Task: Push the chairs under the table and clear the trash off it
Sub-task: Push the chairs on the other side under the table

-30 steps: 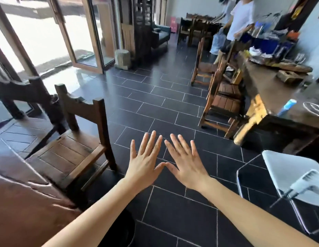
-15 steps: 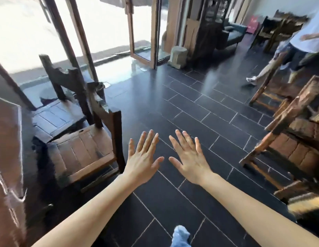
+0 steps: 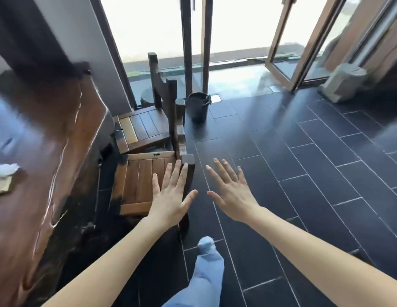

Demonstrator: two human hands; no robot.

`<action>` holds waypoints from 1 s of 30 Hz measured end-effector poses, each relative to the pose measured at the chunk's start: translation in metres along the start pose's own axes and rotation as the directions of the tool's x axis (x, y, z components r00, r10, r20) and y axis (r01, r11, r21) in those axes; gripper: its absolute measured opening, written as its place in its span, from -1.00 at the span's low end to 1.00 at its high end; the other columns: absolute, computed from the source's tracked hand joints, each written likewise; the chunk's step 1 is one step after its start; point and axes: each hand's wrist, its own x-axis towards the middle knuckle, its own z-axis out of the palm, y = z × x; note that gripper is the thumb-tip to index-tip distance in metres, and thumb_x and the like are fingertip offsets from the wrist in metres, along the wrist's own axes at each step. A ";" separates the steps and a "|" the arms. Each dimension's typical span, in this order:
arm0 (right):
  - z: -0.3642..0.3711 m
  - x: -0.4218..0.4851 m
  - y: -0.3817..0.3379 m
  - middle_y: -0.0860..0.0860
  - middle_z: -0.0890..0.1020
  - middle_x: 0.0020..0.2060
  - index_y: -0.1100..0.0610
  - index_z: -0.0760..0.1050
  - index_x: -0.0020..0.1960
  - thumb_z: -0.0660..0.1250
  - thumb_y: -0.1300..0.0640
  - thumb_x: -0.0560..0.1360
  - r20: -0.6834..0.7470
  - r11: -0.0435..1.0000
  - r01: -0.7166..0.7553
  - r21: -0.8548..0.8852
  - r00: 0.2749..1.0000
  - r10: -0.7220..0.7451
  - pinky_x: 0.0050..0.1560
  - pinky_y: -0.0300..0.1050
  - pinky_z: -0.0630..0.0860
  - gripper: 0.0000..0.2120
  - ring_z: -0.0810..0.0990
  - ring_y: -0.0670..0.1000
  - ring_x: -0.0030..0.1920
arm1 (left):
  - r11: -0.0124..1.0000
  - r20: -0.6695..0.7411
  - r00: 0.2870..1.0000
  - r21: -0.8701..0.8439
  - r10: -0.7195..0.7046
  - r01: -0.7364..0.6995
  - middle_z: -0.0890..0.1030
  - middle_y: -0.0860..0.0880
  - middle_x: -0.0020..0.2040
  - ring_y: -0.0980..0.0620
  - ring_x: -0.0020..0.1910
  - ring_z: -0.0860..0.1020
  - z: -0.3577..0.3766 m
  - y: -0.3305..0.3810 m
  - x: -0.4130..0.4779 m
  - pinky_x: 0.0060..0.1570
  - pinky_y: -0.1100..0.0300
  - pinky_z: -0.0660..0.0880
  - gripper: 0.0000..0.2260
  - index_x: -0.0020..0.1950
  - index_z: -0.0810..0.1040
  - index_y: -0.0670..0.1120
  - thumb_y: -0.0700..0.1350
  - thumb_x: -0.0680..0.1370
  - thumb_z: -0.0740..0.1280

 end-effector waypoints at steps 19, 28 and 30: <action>-0.033 0.397 0.101 -0.01 -0.19 0.57 -0.02 -0.16 0.57 0.24 -0.09 0.55 0.160 0.810 0.582 -0.073 0.808 -0.566 0.50 0.22 -0.22 -0.23 -0.27 0.05 0.55 | 0.852 -0.067 0.850 -0.018 -0.523 0.523 -0.46 0.01 0.48 -0.03 0.46 -0.43 -0.007 -0.055 0.316 0.38 -0.17 -0.35 -0.07 0.37 -0.56 0.08 0.33 0.48 0.19; -0.032 0.529 0.119 -0.01 -0.17 0.57 -0.05 -0.16 0.56 0.32 -0.09 0.50 0.282 0.453 0.891 -0.007 0.437 -0.854 0.47 0.20 -0.24 -0.17 -0.25 0.05 0.55 | 0.498 -0.083 0.491 -0.142 -0.867 0.855 -0.40 -0.04 0.52 -0.06 0.48 -0.40 0.015 -0.037 0.388 0.42 -0.23 -0.27 -0.04 0.39 -0.54 0.06 0.32 0.47 0.21; -0.027 0.544 0.120 -0.02 -0.17 0.57 -0.06 -0.19 0.55 0.31 -0.12 0.50 0.328 0.399 0.917 0.019 0.371 -0.869 0.48 0.22 -0.19 -0.16 -0.24 0.05 0.55 | 0.397 -0.080 0.389 -0.158 -0.918 0.904 -0.39 -0.02 0.53 -0.04 0.48 -0.40 0.021 -0.023 0.387 0.42 -0.23 -0.28 -0.05 0.45 -0.47 0.04 0.30 0.47 0.23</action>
